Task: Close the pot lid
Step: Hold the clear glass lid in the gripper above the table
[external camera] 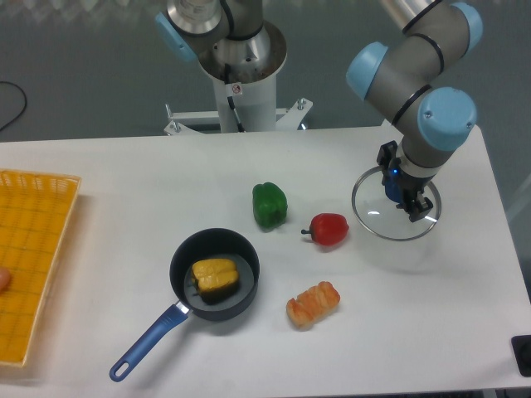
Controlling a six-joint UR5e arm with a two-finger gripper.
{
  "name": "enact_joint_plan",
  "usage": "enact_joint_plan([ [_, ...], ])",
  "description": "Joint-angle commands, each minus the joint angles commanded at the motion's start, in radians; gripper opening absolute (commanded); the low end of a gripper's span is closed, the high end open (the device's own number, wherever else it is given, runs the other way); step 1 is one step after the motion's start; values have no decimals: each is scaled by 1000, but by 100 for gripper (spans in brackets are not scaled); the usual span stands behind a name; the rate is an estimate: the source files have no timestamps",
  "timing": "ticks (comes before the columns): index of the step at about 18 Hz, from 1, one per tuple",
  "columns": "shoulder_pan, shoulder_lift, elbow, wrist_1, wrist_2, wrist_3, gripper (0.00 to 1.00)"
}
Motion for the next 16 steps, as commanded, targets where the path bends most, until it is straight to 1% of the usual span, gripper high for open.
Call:
enact_joint_plan([
  [10, -17, -2, 0, 3, 0, -34, 63],
  [14, -52, 11, 0, -2, -2, -83, 63],
  [16, -83, 12, 0, -5, -2, -126, 63],
])
